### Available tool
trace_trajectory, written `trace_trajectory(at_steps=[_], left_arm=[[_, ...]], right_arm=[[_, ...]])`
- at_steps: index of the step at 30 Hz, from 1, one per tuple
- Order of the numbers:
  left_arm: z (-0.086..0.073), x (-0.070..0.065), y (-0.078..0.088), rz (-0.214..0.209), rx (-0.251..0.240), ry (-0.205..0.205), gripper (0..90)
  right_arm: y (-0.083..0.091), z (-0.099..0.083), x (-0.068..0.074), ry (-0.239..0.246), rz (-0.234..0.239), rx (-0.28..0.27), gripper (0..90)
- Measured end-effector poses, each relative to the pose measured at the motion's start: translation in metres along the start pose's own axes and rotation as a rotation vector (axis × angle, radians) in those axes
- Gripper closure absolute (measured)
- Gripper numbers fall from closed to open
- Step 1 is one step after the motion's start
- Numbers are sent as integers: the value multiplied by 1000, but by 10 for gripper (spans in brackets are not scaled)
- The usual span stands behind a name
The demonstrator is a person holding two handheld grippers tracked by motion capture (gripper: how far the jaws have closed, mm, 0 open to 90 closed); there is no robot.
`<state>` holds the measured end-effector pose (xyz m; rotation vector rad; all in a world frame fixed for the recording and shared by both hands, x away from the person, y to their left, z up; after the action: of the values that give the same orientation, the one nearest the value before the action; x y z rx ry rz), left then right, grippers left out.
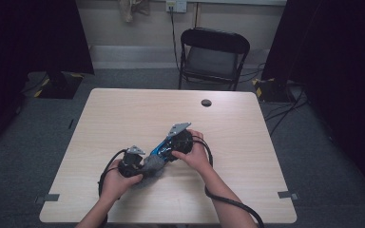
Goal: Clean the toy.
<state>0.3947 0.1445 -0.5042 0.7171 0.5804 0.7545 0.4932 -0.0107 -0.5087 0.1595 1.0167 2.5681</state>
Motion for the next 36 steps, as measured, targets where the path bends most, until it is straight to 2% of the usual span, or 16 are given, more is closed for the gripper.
trace_trajectory(at_steps=[3,6,8,13,16,19,21,24,28,36], left_arm=[[2,13,11,49,-31,23,697],[2,28,17,95,-65,81,694],[2,35,16,139,-70,96,693],[4,49,10,209,-89,135,694],[4,47,3,200,-77,130,694],[4,41,-6,206,-57,104,690],[6,37,-10,194,-51,82,690],[6,34,-11,193,-41,68,691],[6,32,-11,170,-27,43,694],[5,24,-12,152,-10,36,699]], right_arm=[[-2,0,1,-9,12,-8,135],[-4,-1,1,-19,21,-32,135],[-5,-2,1,-34,15,-61,139],[-5,-2,2,-37,11,-67,139],[-6,-2,2,-45,5,-70,139],[-6,-2,2,-46,5,-69,139],[-6,-2,2,-47,5,-71,139],[-6,-2,3,-50,2,-70,139],[-6,-2,3,-51,0,-70,139],[-6,-2,3,-52,-2,-72,139]])
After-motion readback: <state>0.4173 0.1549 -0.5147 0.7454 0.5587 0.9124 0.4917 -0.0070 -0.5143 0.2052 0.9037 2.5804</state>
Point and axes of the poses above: each handheld gripper's, and its own axes: y roughly backward along the jaws, z roughly out of its top, x roughly to its left, the point moved 5 cm from there along -y, roughly forward along the jaws, and after that the axes turned 3 degrees about z, right-handed, at the moved point
